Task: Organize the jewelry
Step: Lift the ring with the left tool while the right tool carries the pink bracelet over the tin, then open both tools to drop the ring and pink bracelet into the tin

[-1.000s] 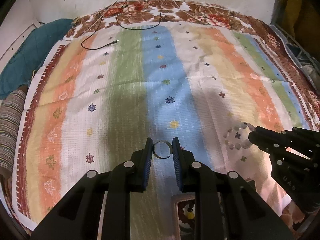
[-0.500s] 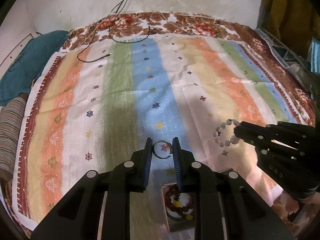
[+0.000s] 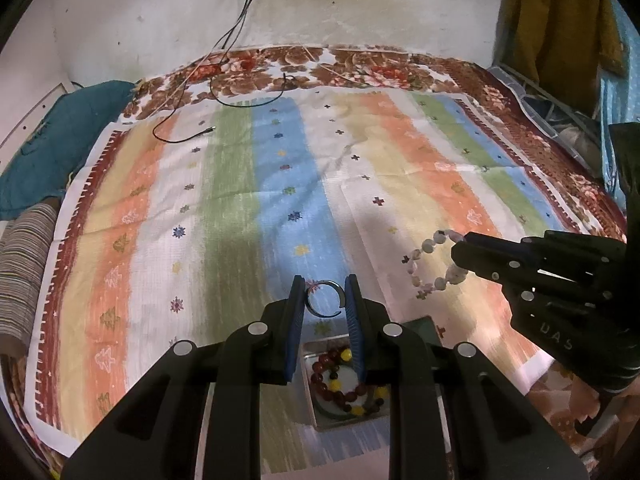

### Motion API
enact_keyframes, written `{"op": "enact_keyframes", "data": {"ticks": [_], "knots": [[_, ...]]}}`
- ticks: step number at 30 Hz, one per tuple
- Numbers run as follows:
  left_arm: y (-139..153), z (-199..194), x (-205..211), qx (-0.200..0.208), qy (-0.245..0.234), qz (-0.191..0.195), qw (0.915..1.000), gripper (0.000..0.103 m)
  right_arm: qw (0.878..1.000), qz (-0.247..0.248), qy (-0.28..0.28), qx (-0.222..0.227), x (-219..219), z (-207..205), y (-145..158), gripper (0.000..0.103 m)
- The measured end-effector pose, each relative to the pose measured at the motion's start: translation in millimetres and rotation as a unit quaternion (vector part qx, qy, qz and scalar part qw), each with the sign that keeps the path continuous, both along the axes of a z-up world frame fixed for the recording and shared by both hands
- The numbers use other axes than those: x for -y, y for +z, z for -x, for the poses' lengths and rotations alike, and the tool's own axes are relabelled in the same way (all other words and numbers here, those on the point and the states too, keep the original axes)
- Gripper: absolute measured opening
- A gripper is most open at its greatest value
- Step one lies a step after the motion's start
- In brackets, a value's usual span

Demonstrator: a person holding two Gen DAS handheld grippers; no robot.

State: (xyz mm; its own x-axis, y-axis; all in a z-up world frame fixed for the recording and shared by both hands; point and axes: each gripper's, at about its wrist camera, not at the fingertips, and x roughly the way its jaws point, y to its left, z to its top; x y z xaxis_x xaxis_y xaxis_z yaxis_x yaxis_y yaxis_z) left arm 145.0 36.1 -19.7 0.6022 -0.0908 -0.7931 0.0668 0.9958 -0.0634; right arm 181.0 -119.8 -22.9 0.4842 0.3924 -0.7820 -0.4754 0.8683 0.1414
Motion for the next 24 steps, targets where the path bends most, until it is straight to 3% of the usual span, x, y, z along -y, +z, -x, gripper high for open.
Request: {"op": "enact_keyframes", "data": {"ticks": [17, 24], "knots": [[11, 32, 12, 0.028, -0.008, 0.012, 0.9995, 0.020, 0.999, -0.012, 0.028, 0.009, 3, 36, 7, 0.010], [7, 32, 13, 0.021, -0.005, 0.008, 0.9997, 0.023, 0.999, -0.024, 0.033, -0.017, 5, 37, 0, 0.011]]}}
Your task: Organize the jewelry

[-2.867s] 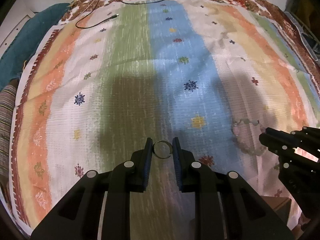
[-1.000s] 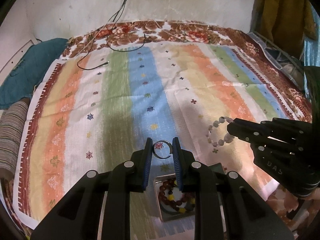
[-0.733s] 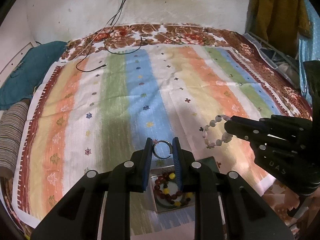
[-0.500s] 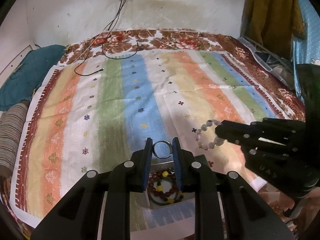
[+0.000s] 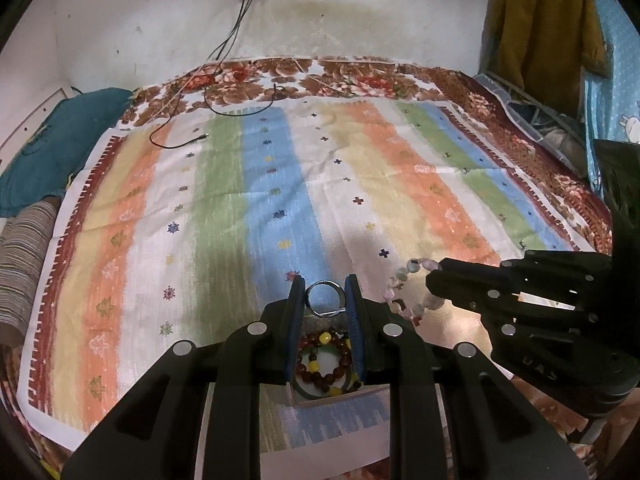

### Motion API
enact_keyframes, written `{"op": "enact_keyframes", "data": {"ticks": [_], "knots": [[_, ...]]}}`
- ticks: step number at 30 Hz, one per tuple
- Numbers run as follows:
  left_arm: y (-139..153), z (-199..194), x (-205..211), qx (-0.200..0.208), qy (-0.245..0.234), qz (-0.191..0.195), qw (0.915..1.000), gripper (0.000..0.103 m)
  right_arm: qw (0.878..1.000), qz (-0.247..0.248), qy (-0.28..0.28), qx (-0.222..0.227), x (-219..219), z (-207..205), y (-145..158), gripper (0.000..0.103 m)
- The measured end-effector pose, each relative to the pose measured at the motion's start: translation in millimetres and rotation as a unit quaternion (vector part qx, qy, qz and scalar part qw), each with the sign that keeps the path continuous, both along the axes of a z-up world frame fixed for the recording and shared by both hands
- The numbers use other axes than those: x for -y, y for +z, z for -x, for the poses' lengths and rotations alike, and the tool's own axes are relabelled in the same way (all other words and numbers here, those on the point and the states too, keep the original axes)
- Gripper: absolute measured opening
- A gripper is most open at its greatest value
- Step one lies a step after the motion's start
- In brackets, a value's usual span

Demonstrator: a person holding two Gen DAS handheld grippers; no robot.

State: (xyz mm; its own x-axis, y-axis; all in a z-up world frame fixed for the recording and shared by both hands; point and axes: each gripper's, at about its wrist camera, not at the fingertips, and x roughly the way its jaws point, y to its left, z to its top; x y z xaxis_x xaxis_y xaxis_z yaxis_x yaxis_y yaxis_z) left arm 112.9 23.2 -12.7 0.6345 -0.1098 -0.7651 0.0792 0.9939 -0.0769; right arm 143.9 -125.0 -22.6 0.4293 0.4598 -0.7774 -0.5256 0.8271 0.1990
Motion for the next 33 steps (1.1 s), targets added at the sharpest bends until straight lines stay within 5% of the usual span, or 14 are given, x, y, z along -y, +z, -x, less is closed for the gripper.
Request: {"op": "enact_keyframes", "data": {"ticks": [11, 17, 19, 27, 33], "knots": [[3, 7, -26, -0.005, 0.035, 0.032, 0.9989, 0.050, 1.000, 0.008, -0.016, 0.005, 9, 2, 1, 0.040], [-2, 17, -26, -0.022, 0.027, 0.027, 0.9990, 0.061, 1.000, 0.006, -0.023, 0.012, 21, 10, 2, 0.053], [-4, 23, -25, -0.022, 0.025, 0.022, 0.9992, 0.075, 1.000, 0.007, -0.025, 0.016, 25, 13, 1, 0.059], [-11, 35, -19, -0.034, 0.006, -0.002, 0.9994, 0.095, 0.999, 0.017, -0.017, 0.033, 29, 21, 2, 0.078], [-16, 46, -13, -0.037, -0.005, -0.024, 0.9990, 0.097, 0.999, 0.020, -0.013, 0.045, 34, 26, 4, 0.088]]}}
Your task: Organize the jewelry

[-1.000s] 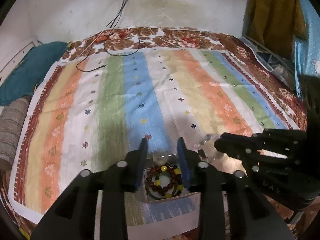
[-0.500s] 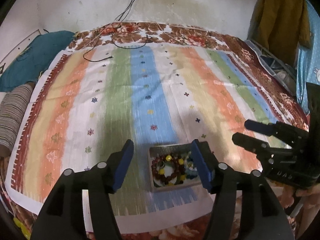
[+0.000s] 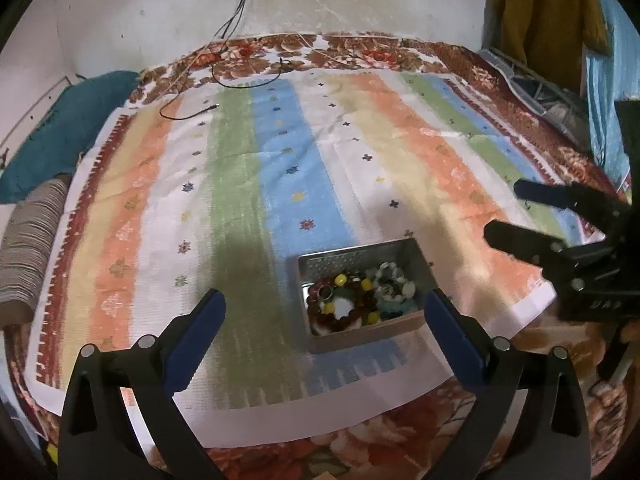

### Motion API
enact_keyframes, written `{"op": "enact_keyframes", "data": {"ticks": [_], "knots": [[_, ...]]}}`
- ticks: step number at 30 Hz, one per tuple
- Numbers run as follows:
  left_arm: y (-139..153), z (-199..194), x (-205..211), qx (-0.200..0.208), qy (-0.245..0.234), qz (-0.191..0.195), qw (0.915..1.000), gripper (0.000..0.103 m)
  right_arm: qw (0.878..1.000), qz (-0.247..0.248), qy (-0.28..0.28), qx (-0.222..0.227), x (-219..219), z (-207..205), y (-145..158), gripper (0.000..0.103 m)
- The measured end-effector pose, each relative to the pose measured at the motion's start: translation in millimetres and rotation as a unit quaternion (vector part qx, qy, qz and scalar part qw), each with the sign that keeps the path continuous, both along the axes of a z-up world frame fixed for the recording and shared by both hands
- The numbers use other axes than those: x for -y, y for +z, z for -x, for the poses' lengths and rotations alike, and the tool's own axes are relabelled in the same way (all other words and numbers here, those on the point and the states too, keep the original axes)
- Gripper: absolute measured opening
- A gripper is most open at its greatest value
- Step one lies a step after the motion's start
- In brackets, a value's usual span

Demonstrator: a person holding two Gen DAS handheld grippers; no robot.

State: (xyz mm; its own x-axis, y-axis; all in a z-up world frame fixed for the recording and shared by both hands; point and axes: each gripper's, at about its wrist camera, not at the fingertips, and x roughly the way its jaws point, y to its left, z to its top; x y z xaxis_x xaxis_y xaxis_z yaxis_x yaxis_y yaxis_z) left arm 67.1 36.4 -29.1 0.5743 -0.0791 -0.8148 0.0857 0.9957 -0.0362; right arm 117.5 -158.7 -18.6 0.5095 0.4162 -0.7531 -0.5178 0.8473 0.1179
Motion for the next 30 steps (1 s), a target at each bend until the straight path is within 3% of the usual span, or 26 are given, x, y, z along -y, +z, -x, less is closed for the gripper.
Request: {"op": "enact_keyframes", "data": {"ticks": [8, 12, 30], "knots": [[7, 15, -5, 0.018, 0.015, 0.024, 0.9994, 0.097, 1.000, -0.002, 0.015, 0.004, 5, 11, 0, 0.097], [8, 21, -4, 0.027, 0.032, 0.007, 0.9991, 0.097, 1.000, 0.000, 0.022, 0.004, 9, 19, -2, 0.098], [13, 28, 7, 0.046, 0.002, -0.004, 0.9989, 0.097, 1.000, -0.011, 0.023, -0.003, 13, 21, -6, 0.098]]}}
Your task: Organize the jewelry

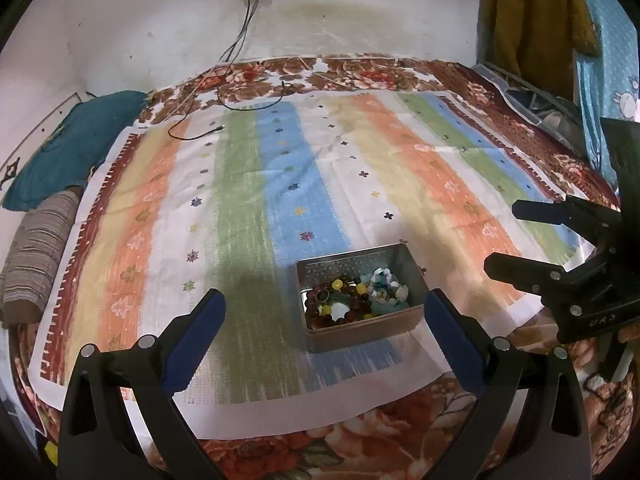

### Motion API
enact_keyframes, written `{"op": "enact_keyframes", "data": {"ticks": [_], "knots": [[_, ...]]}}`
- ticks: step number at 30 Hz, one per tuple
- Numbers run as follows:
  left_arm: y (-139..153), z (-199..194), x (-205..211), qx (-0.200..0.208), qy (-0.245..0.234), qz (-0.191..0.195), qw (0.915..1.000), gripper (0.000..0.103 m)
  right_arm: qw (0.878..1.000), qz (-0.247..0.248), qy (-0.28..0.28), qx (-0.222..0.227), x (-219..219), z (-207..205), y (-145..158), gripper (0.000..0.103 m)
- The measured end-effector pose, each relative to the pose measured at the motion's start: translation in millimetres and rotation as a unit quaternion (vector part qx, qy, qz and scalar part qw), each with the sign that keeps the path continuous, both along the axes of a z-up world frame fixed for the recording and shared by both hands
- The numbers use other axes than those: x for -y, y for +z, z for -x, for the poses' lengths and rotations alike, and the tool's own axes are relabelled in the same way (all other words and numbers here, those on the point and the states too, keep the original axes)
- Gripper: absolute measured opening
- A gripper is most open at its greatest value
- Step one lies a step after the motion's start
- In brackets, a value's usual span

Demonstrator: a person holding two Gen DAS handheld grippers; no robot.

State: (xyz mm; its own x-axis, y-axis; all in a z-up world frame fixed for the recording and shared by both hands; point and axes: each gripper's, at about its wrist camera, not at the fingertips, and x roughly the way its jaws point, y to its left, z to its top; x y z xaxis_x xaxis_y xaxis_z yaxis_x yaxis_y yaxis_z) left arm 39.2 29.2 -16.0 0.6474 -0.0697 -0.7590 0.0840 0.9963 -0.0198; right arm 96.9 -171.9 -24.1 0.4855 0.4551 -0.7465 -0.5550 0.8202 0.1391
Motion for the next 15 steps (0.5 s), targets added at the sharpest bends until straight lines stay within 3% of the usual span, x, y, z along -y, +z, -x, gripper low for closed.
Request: {"op": "enact_keyframes", "data": {"ticks": [15], "knots": [[0.2, 0.4, 3.2, 0.000, -0.005, 0.003, 1.0000, 0.097, 1.000, -0.014, -0.006, 0.005, 6.7, 6.4, 4.0, 0.098]]}}
